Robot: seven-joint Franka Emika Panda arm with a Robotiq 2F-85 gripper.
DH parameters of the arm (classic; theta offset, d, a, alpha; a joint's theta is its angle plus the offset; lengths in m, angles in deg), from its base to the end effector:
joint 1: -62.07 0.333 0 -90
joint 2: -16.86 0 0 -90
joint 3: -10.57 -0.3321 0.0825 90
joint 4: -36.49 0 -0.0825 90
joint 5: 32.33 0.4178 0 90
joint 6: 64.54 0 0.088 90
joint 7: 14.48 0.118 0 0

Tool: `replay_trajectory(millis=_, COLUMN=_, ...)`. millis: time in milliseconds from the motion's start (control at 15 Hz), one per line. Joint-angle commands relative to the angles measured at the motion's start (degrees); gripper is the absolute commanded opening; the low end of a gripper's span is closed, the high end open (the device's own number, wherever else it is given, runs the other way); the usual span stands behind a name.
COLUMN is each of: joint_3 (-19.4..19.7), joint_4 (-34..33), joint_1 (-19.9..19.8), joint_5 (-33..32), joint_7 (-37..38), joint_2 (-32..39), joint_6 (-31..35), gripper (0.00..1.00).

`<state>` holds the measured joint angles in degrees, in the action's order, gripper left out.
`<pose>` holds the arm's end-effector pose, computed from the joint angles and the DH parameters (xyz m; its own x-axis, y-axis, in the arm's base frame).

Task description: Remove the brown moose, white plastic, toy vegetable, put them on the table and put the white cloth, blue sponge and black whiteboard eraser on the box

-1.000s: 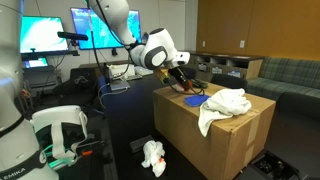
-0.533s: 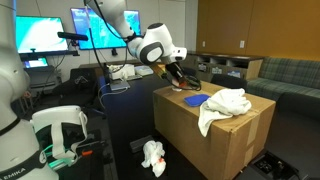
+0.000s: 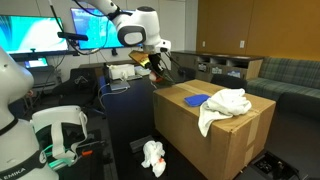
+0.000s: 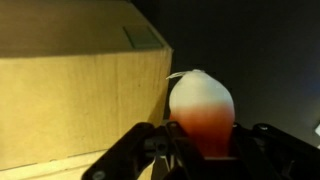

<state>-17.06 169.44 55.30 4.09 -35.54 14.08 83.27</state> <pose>0.5229 0.1925 0.3718 0.9298 0.1693 0.3268 0.2824 -0.8976 -0.3385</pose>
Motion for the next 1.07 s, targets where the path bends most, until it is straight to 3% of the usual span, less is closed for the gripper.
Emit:
replay_trajectory(millis=0, joint_3=9.31, joint_4=8.97, joint_1=9.34, joint_5=1.57, joint_7=-2.86, joint_2=-11.20, joint_6=-7.46, gripper=0.05)
replay_trajectory(millis=200, joint_3=12.45, joint_4=15.60, joint_1=15.28, joint_5=-1.06, joint_7=-0.73, joint_2=-15.94, joint_6=-9.81, gripper=0.05)
replay_trajectory(millis=467, joint_3=11.42, joint_4=23.04, joint_1=21.60, joint_5=-2.21, joint_7=1.73, joint_2=-15.67, joint_6=-4.40, gripper=0.05)
replay_trajectory(millis=733, joint_3=5.69, joint_4=25.05, joint_1=25.87, joint_5=-8.22, joint_7=11.89, joint_2=-3.36, joint_6=12.78, gripper=0.05)
replay_trajectory(millis=1000, joint_3=3.71, joint_4=23.71, joint_1=25.99, joint_5=-23.54, joint_7=27.97, joint_2=8.10, joint_6=24.69, gripper=0.05)
